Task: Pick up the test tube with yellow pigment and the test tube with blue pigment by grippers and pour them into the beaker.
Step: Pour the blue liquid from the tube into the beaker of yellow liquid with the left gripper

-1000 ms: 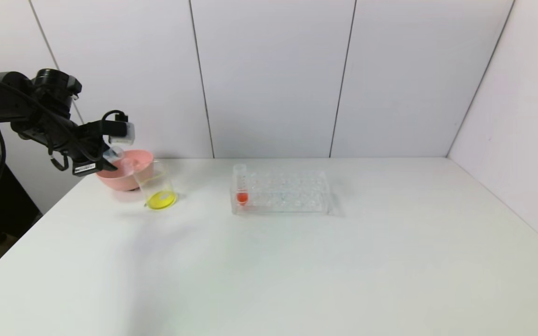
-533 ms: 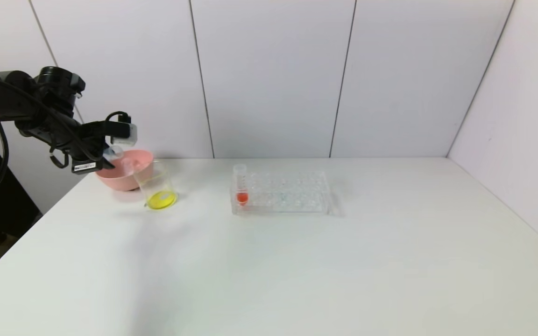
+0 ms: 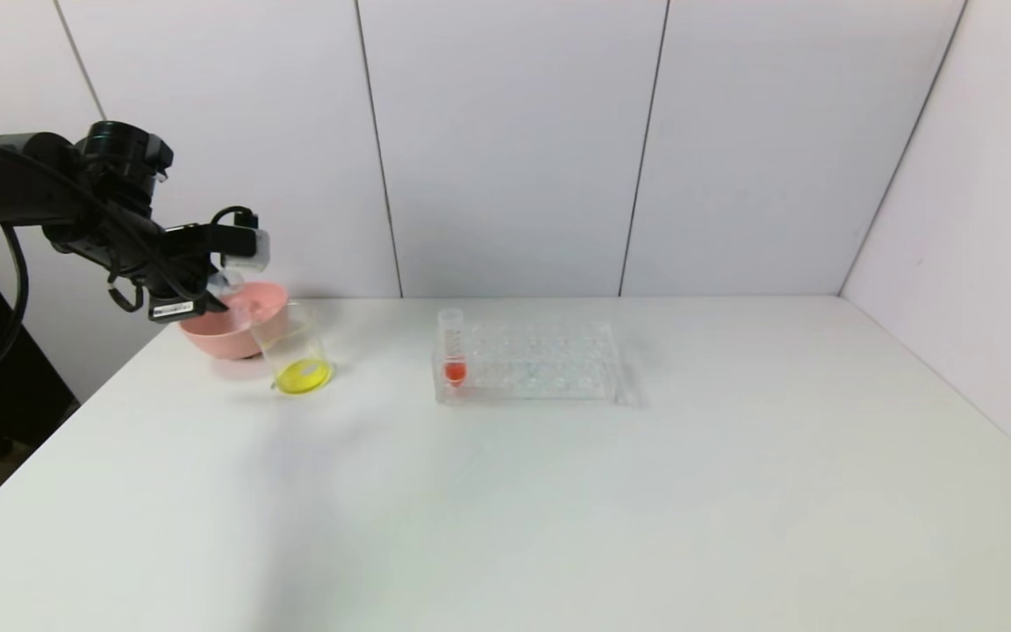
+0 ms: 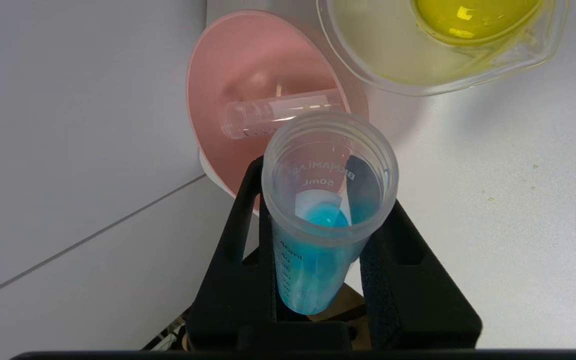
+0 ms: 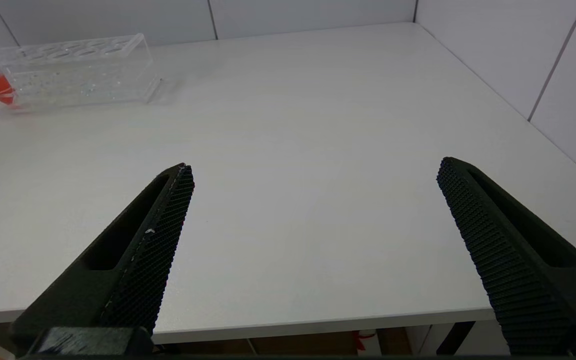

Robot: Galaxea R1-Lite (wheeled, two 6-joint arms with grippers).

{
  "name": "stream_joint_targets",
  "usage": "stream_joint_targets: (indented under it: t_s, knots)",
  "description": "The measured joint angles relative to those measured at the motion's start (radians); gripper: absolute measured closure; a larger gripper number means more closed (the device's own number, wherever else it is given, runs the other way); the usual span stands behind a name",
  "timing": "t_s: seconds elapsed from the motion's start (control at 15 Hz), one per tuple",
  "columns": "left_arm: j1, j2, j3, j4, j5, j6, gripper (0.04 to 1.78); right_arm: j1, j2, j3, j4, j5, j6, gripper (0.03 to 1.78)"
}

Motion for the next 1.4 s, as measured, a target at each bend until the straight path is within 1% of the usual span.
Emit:
stream_joint_targets:
  t_s: [0.13, 0.33, 0.67, 1.2, 1.4]
  knots:
    - [-0.006, 0.003, 0.000, -0.006, 0.012, -0.001, 1.33, 0.000, 0.000, 0.000, 0.000, 0.000, 0.000, 0.04]
    - [-0.020, 0.006, 0.000, -0.018, 0.074, 0.001, 1.33, 0.000, 0.000, 0.000, 0.000, 0.000, 0.000, 0.04]
    - [-0.048, 0.019, 0.000, -0.026, 0.089, 0.002, 1.33, 0.000, 0.000, 0.000, 0.000, 0.000, 0.000, 0.04]
    - [-0.073, 0.030, 0.000, -0.043, 0.184, 0.020, 1.33, 0.000, 0.000, 0.000, 0.000, 0.000, 0.000, 0.04]
    - [-0.078, 0.031, 0.000, -0.044, 0.196, 0.027, 1.33, 0.000, 0.000, 0.000, 0.000, 0.000, 0.000, 0.04]
